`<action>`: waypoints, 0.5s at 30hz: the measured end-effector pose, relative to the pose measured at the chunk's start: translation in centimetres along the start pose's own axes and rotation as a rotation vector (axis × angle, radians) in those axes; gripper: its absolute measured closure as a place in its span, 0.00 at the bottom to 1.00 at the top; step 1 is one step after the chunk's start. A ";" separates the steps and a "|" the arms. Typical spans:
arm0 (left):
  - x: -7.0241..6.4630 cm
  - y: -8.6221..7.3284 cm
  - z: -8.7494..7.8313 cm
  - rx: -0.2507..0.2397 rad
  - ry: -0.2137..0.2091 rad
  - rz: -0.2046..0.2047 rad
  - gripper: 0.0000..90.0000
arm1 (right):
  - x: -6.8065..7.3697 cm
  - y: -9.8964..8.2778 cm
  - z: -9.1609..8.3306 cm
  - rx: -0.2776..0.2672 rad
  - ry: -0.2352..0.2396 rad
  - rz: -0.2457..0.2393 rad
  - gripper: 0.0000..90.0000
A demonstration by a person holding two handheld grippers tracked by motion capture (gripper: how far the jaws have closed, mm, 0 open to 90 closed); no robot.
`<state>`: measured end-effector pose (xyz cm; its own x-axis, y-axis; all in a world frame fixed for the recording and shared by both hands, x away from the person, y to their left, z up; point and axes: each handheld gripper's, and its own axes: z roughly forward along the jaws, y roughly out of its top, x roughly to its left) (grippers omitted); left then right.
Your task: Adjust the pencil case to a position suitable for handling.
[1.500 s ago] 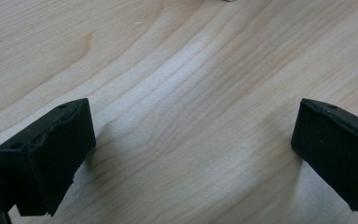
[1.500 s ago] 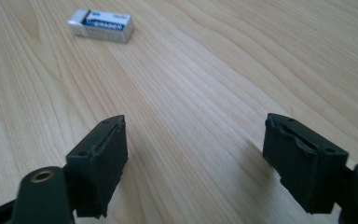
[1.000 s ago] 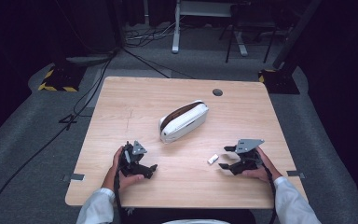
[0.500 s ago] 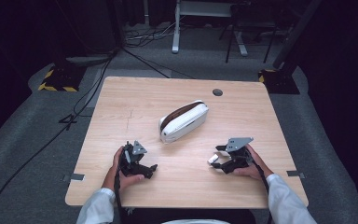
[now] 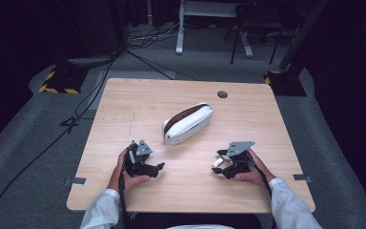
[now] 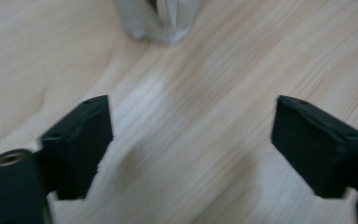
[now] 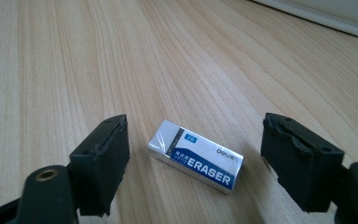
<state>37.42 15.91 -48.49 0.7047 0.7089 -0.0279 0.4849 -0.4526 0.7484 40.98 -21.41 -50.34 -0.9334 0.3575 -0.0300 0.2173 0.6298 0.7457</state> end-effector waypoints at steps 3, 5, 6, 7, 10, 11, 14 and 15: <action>-0.4 1.7 -0.2 -0.085 -0.013 0.027 0.19 | 0.1 0.0 0.0 -0.001 -0.002 -0.004 0.27; -0.5 2.8 0.0 -0.106 -0.023 0.040 0.21 | 0.1 -0.1 0.0 -0.002 -0.002 0.001 0.27; -0.5 3.2 0.0 -0.127 -0.023 0.039 0.21 | 0.1 -0.1 0.0 -0.003 -0.003 0.002 0.27; -0.5 3.7 0.2 -0.140 -0.025 0.043 0.21 | 0.1 -0.1 0.0 -0.004 -0.004 0.003 0.27; -0.4 4.7 0.6 -0.154 -0.013 0.050 0.22 | 0.1 -0.1 0.0 -0.004 -0.004 0.001 0.27; -0.3 5.3 1.1 -0.156 -0.015 0.048 0.22 | 0.0 -0.1 -0.1 -0.006 -0.009 0.000 0.27; -0.2 5.9 1.5 -0.164 -0.003 0.059 0.21 | 0.0 -0.1 -0.1 -0.005 -0.008 0.005 0.27; -0.1 6.1 1.8 -0.169 -0.002 0.063 0.21 | 0.0 -0.1 -0.1 -0.006 -0.012 0.006 0.27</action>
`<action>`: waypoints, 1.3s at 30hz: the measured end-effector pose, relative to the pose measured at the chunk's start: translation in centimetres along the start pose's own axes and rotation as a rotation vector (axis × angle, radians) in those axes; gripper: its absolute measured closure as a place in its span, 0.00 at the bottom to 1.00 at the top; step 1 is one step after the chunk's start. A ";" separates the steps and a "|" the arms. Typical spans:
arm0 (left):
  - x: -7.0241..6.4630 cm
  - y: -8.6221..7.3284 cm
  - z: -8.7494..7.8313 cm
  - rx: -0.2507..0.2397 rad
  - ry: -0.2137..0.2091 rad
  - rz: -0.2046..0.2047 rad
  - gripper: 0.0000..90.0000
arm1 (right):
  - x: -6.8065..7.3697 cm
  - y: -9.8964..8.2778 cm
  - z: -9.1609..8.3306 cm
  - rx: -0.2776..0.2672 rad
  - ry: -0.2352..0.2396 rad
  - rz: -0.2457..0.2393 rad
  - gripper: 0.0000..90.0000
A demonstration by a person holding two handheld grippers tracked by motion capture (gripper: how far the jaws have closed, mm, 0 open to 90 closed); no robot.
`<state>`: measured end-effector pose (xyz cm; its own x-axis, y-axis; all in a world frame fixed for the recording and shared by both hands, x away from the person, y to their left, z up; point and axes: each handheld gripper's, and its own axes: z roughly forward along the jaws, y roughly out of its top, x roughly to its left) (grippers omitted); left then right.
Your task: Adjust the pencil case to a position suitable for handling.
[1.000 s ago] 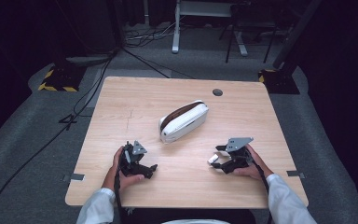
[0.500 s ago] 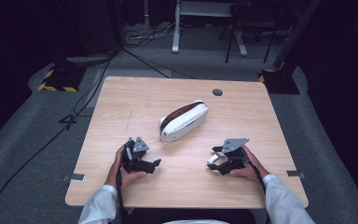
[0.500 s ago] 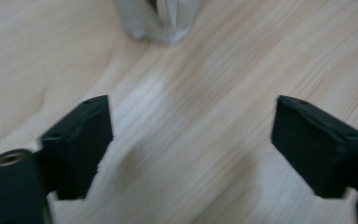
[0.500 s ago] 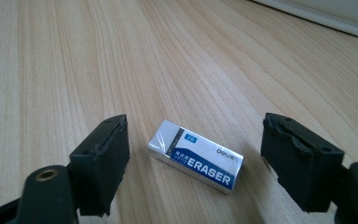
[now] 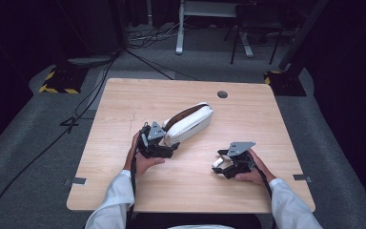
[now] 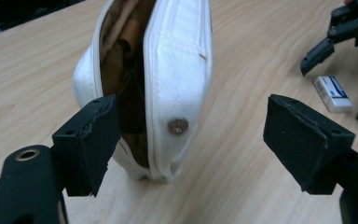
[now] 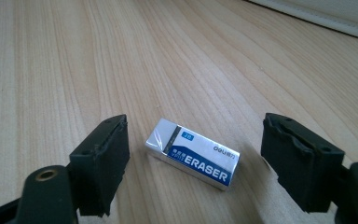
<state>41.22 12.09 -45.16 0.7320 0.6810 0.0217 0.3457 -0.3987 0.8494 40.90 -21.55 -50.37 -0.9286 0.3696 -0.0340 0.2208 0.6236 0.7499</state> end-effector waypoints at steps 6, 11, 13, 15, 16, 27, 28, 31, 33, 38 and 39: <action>0.0 0.2 1.8 0.025 -0.010 0.007 0.29 | 0.0 0.0 0.0 0.001 -0.007 0.005 0.27; -0.1 0.2 2.6 0.046 -0.004 0.031 0.43 | 0.0 -0.1 0.0 0.001 -0.010 0.010 0.27; -0.1 0.1 2.7 0.042 0.003 0.033 0.52 | 0.0 -0.1 -0.1 0.002 -0.008 0.009 0.26; 0.0 0.1 2.7 0.041 -0.001 0.038 0.57 | 0.0 -0.1 -0.1 0.001 -0.010 0.008 0.26; 0.0 0.1 2.7 0.043 -0.004 0.039 0.62 | 0.0 -0.1 -0.1 0.001 -0.010 0.007 0.26; -1.4 0.0 2.1 0.067 -0.078 0.025 0.73 | 0.1 -0.4 -0.5 0.009 -0.005 0.009 0.27; -1.4 0.0 2.1 0.067 -0.078 0.025 0.73 | 0.2 -0.4 -0.6 0.009 -0.004 0.006 0.27; -2.1 0.0 1.8 0.079 -0.088 0.028 0.74 | 0.3 -0.7 -0.9 0.010 -0.004 0.006 0.27; -2.6 -0.1 1.7 0.083 -0.098 0.033 0.74 | 0.4 -0.9 -1.2 0.011 -0.004 0.007 0.27; -3.6 -0.2 1.4 0.087 -0.116 0.036 0.75 | 0.4 -1.7 -2.0 0.016 -0.004 0.019 0.26; -3.7 -0.3 1.4 0.087 -0.127 0.029 0.75 | 0.4 -1.8 -2.1 0.015 -0.007 0.019 0.26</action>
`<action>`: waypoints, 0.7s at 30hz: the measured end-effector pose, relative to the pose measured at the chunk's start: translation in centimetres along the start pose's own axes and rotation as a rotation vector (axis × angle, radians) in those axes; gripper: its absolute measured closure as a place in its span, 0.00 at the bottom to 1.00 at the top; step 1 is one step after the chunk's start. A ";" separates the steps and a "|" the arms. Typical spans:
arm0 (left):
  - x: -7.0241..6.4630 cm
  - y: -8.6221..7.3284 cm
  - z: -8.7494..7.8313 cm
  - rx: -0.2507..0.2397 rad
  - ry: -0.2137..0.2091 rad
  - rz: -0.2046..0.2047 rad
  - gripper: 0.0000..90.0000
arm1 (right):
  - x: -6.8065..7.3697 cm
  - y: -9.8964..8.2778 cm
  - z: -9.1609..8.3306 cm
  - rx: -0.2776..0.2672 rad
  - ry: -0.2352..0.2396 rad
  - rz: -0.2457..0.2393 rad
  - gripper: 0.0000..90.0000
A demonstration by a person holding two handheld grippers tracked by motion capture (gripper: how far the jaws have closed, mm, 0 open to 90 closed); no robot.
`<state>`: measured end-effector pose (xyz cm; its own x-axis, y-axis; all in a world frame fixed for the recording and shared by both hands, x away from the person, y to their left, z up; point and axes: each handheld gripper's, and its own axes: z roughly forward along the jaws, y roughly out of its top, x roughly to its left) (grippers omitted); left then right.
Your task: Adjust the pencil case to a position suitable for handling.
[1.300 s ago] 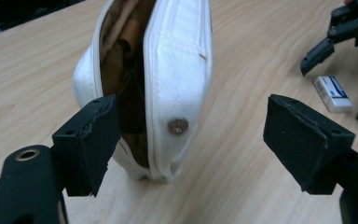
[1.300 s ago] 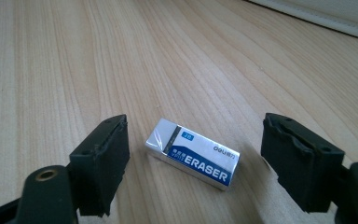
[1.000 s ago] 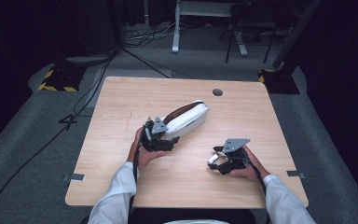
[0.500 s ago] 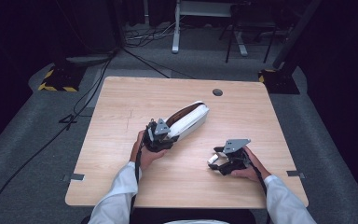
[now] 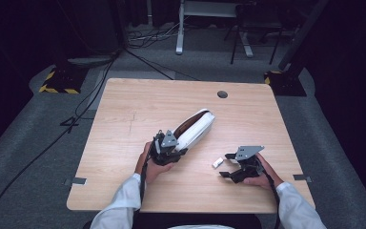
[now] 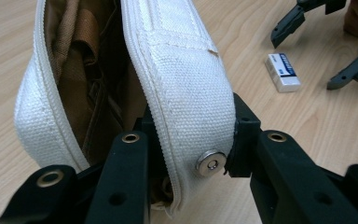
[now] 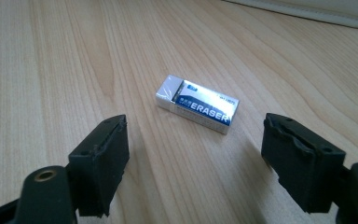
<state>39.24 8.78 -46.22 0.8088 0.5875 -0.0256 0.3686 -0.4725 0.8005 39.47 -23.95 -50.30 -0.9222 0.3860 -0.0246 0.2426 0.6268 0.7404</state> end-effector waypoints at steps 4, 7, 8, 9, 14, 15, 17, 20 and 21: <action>-0.6 0.0 -0.1 0.003 -0.004 0.004 0.75 | 0.0 -0.1 -0.1 0.000 -0.005 -0.001 0.26; -1.3 -0.1 -0.2 0.009 -0.013 0.007 0.76 | 0.0 -0.1 -0.1 -0.001 -0.006 -0.001 0.26; -1.6 -0.1 -0.3 0.011 -0.021 0.012 0.76 | 0.0 -0.1 -0.1 -0.001 -0.005 -0.001 0.26; -1.7 -0.2 -0.3 0.010 -0.021 0.014 0.76 | 0.0 -0.1 -0.1 -0.001 -0.005 0.001 0.26; -2.8 -0.4 -0.7 0.016 -0.038 0.025 0.76 | 0.0 -0.2 -0.1 -0.001 -0.008 0.003 0.26; -3.1 -0.5 -0.8 0.018 -0.040 0.031 0.76 | 0.0 -0.2 -0.2 -0.001 -0.008 0.003 0.26; -3.4 -0.6 -1.0 0.020 -0.043 0.034 0.76 | 0.0 -0.2 -0.2 -0.001 -0.008 0.004 0.26; -3.6 -0.8 -1.2 0.019 -0.054 0.036 0.76 | 0.0 -0.2 -0.2 -0.003 -0.009 0.003 0.26; -3.7 -0.9 -1.4 0.022 -0.055 0.044 0.76 | 0.0 -0.2 -0.2 -0.002 -0.008 0.003 0.26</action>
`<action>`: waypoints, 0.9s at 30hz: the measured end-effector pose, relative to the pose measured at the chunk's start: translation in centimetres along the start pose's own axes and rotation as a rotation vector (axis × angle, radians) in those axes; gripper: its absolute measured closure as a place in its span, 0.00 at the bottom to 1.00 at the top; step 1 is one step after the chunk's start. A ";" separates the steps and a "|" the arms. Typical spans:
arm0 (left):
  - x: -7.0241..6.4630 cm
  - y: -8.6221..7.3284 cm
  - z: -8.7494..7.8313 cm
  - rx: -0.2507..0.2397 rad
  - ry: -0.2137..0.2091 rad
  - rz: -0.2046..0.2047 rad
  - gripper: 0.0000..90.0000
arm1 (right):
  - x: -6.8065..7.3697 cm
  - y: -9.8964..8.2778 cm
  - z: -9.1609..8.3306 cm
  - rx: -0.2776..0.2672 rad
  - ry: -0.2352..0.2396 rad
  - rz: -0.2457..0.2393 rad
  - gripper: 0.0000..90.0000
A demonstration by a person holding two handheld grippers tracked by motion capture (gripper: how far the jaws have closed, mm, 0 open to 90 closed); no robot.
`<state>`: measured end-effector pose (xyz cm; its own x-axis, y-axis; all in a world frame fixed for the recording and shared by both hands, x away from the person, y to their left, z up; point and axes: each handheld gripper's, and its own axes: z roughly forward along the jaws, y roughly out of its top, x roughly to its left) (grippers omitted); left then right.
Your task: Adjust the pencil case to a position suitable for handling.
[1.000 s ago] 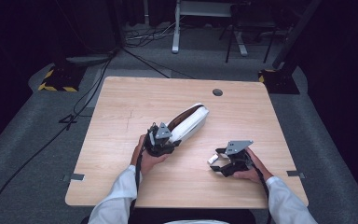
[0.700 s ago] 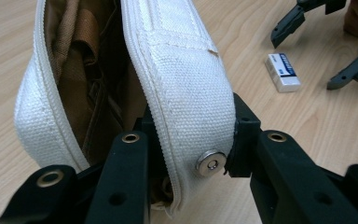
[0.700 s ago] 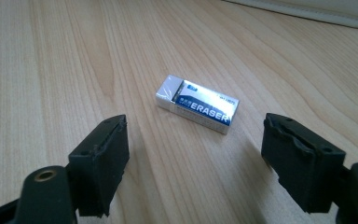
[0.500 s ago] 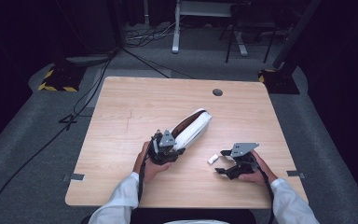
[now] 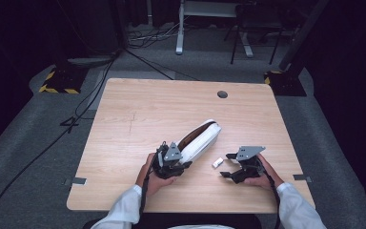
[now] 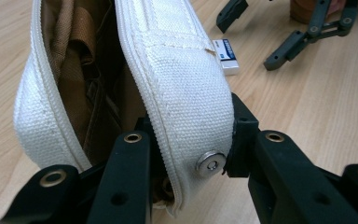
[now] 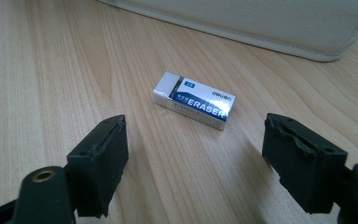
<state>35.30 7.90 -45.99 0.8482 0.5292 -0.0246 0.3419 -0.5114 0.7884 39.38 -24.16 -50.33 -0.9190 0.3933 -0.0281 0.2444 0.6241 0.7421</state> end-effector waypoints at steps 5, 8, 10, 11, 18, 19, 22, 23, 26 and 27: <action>-0.2 -0.2 -0.3 0.002 -0.006 0.012 0.75 | 0.0 0.0 0.0 0.000 0.000 -0.003 0.25; -0.2 -0.3 -0.4 0.005 -0.017 0.030 0.75 | 0.0 0.0 0.1 -0.003 -0.001 -0.002 0.25; -0.3 -0.3 -0.5 0.007 -0.023 0.042 0.76 | 0.0 0.0 0.1 -0.003 0.000 -0.001 0.25; -0.3 -0.3 -0.5 0.009 -0.031 0.053 0.77 | 0.0 0.0 0.1 -0.002 0.000 -0.001 0.25; 0.6 -0.4 -1.1 0.031 -0.078 0.122 0.78 | 0.0 0.1 0.1 -0.002 -0.001 -0.002 0.25; 0.7 -0.4 -1.2 0.027 -0.082 0.119 0.77 | 0.0 0.1 0.1 -0.001 -0.001 -0.002 0.25; 1.1 -0.6 -1.3 0.023 -0.113 0.123 0.77 | 0.1 0.2 0.3 -0.001 -0.003 -0.004 0.25; 1.1 -0.6 -1.3 0.025 -0.115 0.125 0.76 | 0.1 0.2 0.3 -0.001 -0.002 -0.007 0.25; 1.3 -0.6 -1.2 0.052 -0.102 0.139 0.67 | 0.1 0.4 0.5 -0.004 -0.009 -0.010 0.25; 1.3 -0.6 -1.2 0.050 -0.105 0.143 0.67 | 0.1 0.5 0.5 -0.004 -0.013 -0.015 0.25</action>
<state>35.71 9.71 -45.80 0.9263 0.3763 0.0191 0.2325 -0.6106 0.7570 39.57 -23.47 -50.32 -0.9186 0.3923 -0.0481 0.2291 0.6277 0.7439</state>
